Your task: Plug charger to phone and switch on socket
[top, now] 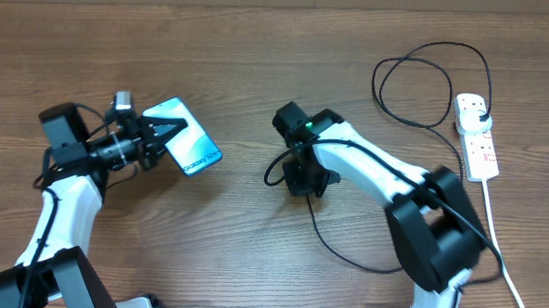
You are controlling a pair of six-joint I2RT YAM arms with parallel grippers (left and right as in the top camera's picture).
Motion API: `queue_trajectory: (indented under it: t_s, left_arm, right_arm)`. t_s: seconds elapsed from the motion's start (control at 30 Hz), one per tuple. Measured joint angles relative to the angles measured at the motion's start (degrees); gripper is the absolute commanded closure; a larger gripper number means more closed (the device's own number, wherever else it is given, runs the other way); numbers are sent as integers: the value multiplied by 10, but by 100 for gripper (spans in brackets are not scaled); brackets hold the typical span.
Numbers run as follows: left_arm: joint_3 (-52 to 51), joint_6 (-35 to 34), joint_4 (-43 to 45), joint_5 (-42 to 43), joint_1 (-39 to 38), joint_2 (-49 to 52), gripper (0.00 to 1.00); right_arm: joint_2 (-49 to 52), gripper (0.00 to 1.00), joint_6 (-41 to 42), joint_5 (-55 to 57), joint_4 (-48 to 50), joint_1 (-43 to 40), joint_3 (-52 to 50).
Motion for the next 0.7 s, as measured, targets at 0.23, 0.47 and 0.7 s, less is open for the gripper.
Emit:
queue_trajectory:
  t_s: [0.23, 0.47, 0.7]
  left_arm:
    - [9, -125, 329, 13, -83, 24, 96]
    - [147, -250, 450, 80, -159, 195, 96]
    - [203, -295, 453, 101, -207, 258, 96]
  right_arm:
    - [-234, 96, -28, -55, -85, 0, 18]
    - [-349, 96, -45, -162, -49, 5, -34]
    - [-339, 96, -4, -193, 49, 53, -118]
